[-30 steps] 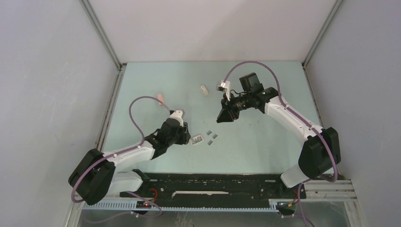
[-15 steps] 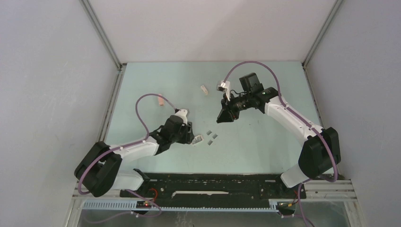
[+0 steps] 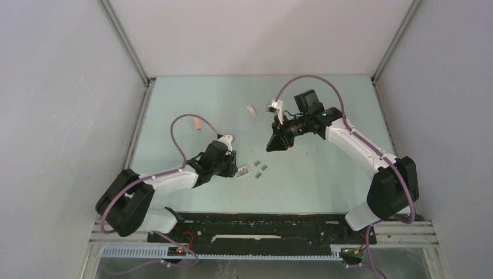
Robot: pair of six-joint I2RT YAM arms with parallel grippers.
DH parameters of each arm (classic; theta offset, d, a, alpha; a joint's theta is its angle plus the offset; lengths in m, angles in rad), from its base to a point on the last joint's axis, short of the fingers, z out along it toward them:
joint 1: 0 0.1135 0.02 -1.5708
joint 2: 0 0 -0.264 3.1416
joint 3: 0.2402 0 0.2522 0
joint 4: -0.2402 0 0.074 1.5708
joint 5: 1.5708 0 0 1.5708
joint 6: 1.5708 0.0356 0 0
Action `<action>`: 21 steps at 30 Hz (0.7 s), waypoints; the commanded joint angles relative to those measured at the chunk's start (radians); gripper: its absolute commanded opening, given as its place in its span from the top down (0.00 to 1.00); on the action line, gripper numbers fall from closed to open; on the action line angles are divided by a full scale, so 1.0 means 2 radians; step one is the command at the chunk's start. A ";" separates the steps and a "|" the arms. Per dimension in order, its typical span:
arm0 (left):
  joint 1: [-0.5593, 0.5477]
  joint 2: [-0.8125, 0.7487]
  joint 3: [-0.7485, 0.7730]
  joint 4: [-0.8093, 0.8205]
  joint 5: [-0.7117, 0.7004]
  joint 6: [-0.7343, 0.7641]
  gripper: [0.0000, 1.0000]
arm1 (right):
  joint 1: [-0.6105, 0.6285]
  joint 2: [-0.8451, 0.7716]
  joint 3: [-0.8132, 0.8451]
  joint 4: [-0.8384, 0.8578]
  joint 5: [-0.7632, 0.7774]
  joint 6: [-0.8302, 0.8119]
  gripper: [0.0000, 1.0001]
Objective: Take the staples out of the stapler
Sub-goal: Adjust the staple in the staple box.
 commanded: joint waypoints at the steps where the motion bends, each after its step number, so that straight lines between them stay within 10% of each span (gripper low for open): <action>1: 0.002 0.011 0.030 -0.001 0.001 0.014 0.57 | -0.004 -0.003 0.002 0.000 -0.013 -0.007 0.67; 21: 0.000 0.035 0.059 -0.049 0.013 0.027 0.64 | -0.005 -0.003 0.001 -0.001 -0.018 -0.007 0.67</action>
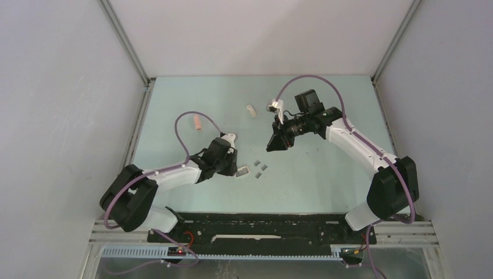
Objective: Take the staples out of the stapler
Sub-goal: Adjust the staple in the staple box.
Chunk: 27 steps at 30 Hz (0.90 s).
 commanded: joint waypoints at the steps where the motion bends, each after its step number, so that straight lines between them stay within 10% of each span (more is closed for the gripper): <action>1: -0.001 0.011 0.032 -0.019 0.011 0.021 0.64 | -0.003 -0.003 0.002 0.000 -0.013 -0.007 0.67; 27: -0.020 -0.047 0.036 -0.031 -0.015 0.005 0.54 | -0.004 -0.005 0.002 -0.003 -0.020 -0.010 0.67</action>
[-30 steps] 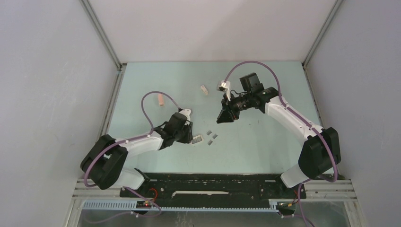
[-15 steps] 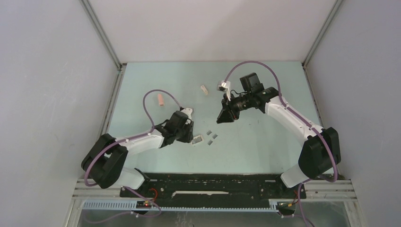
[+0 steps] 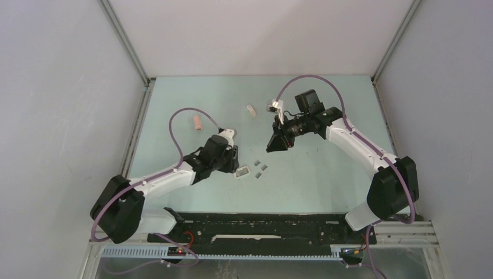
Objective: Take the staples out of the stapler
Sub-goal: Adjust the staple in the staple box.
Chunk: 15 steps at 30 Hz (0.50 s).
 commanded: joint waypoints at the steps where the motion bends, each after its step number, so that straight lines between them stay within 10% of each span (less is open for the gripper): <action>1: -0.019 0.018 0.018 0.002 -0.026 -0.004 0.53 | -0.003 -0.005 0.002 0.001 -0.009 -0.008 0.67; 15: -0.049 -0.082 -0.051 0.060 -0.117 -0.045 0.43 | -0.003 -0.005 0.002 0.000 -0.010 -0.010 0.67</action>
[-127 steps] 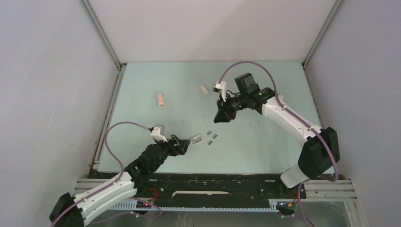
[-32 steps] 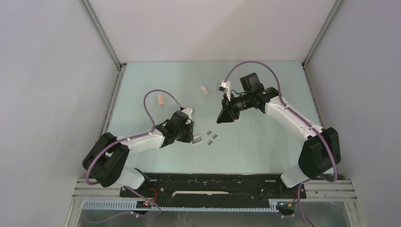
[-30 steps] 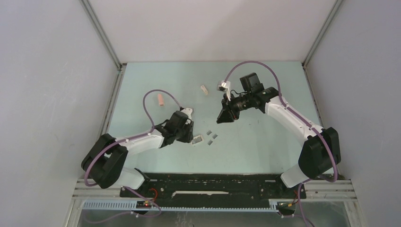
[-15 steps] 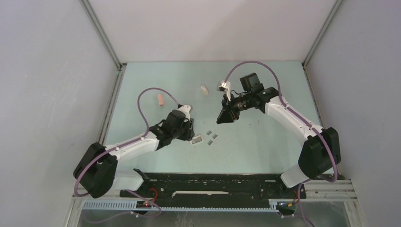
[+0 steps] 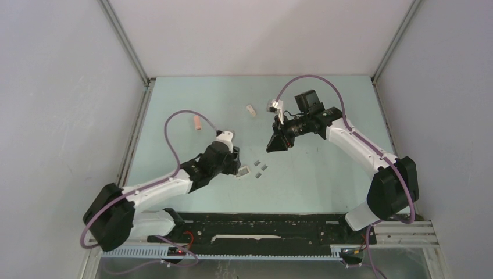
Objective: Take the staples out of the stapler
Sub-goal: Adjust the staple in the staple box.
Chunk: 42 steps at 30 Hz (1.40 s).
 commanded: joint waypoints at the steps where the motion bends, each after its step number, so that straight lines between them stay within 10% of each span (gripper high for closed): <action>1: -0.001 -0.073 -0.044 0.054 -0.043 -0.030 0.41 | -0.003 -0.005 0.001 -0.001 -0.010 -0.008 0.66; 18: 0.032 -0.219 -0.181 0.125 -0.036 -0.181 0.13 | -0.003 -0.005 0.002 -0.001 -0.011 -0.009 0.66; 42: 0.048 -0.212 -0.200 0.153 0.004 -0.179 0.13 | -0.004 -0.005 0.001 -0.002 -0.010 -0.011 0.66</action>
